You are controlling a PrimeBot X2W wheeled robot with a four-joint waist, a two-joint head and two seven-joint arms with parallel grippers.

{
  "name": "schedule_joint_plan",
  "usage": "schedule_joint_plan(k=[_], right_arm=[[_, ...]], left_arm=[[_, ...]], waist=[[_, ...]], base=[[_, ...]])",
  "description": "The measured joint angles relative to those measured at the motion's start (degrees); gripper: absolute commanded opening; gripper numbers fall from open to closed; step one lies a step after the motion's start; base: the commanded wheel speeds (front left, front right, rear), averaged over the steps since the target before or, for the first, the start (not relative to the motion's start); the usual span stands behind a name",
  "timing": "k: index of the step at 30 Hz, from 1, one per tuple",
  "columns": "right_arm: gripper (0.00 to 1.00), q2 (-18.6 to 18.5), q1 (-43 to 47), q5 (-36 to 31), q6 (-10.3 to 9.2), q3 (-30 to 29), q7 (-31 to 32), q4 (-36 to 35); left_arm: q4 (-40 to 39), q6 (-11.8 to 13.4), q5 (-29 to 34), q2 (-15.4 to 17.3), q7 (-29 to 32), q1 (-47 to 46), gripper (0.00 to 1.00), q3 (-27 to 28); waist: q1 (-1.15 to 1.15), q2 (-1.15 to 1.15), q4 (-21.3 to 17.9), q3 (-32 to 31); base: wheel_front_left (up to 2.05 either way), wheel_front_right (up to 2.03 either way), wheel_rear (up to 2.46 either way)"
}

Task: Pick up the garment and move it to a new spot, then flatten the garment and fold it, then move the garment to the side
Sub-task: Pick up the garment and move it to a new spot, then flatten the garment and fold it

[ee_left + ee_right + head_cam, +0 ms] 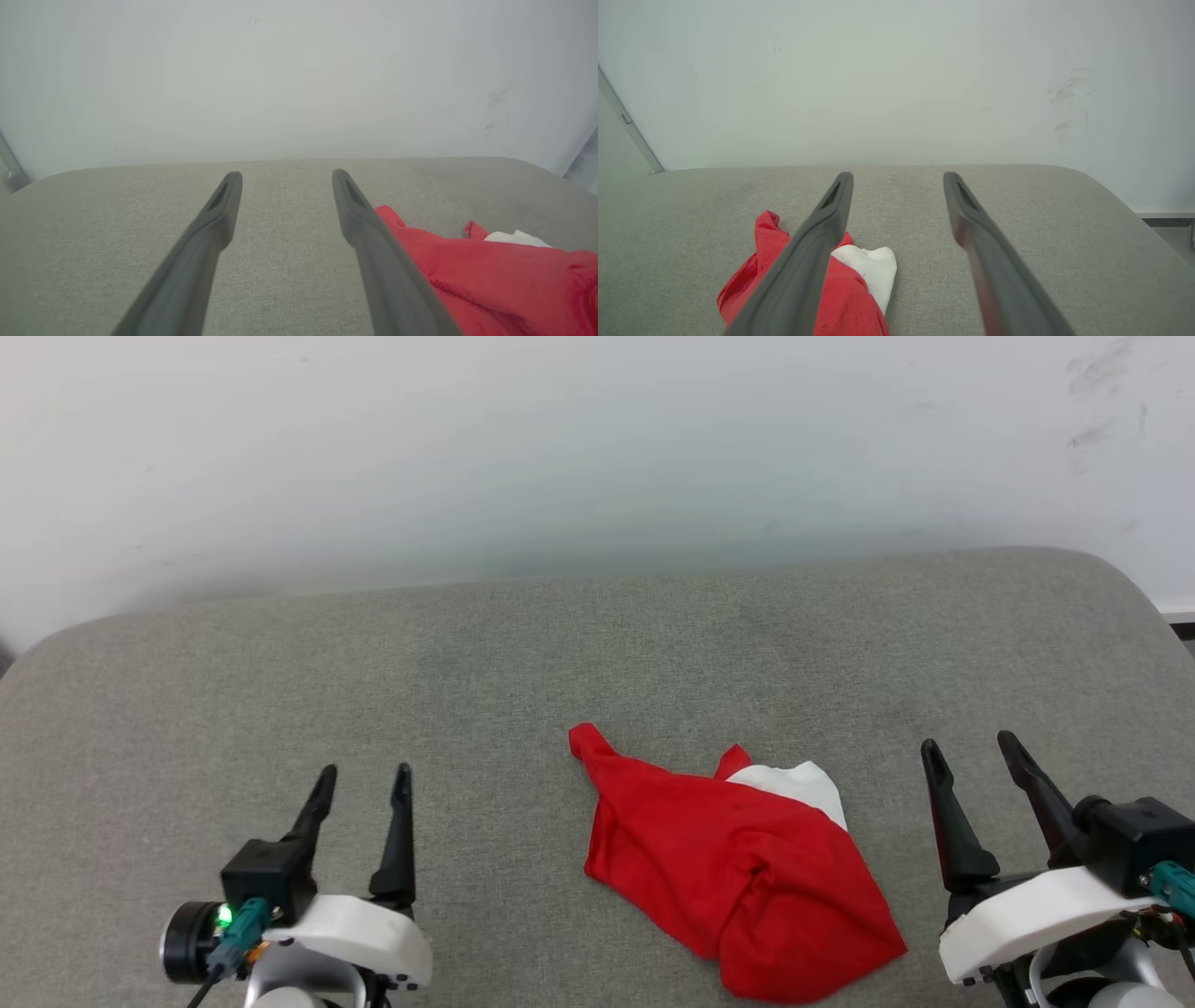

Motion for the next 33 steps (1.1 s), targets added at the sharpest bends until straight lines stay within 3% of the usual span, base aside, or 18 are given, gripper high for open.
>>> schedule_joint_plan(k=[6, 18, 21, 25, 33], right_arm=[[1.0, 0.0, 0.4, 0.0, 0.0, -0.1, 0.5, -0.5], [1.0, 0.0, 0.8, 2.4, 0.0, -2.1, 2.4, 0.6], [1.0, 0.0, 0.3, 4.9, 0.0, -3.7, 7.1, 3.0], [1.0, -1.0, -2.5, 8.0, 0.0, -7.2, 17.9, 7.3], [1.0, -6.9, -12.6, 12.1, 0.0, -7.4, 39.0, 12.8]], left_arm=[[-3.3, 1.7, -0.3, 0.9, 0.0, 2.2, 1.0, 2.0], [-5.6, 2.6, -0.3, 1.1, 0.6, 3.0, 1.0, 1.5], [-5.7, 2.7, -0.3, 0.9, 0.6, 2.8, 1.0, 1.0], [-6.1, 2.7, 0.0, 0.5, 0.6, 1.5, 1.0, 0.6], [-6.7, 1.8, 0.6, -0.7, 0.2, -1.9, 1.0, 0.0]], waist=[[0.0, 0.0, 0.0, 0.1], [0.0, 0.0, -0.2, 0.8], [0.0, 0.0, 0.1, 1.4], [0.01, 0.0, 1.0, 2.9], [0.01, 0.0, 3.5, 7.3]], base=[[0.0, 0.0, 0.0], [0.0, 0.0, 0.0], [0.0, 0.0, 0.0], [0.0, 0.0, 0.0], [0.0, 0.0, 0.0]])
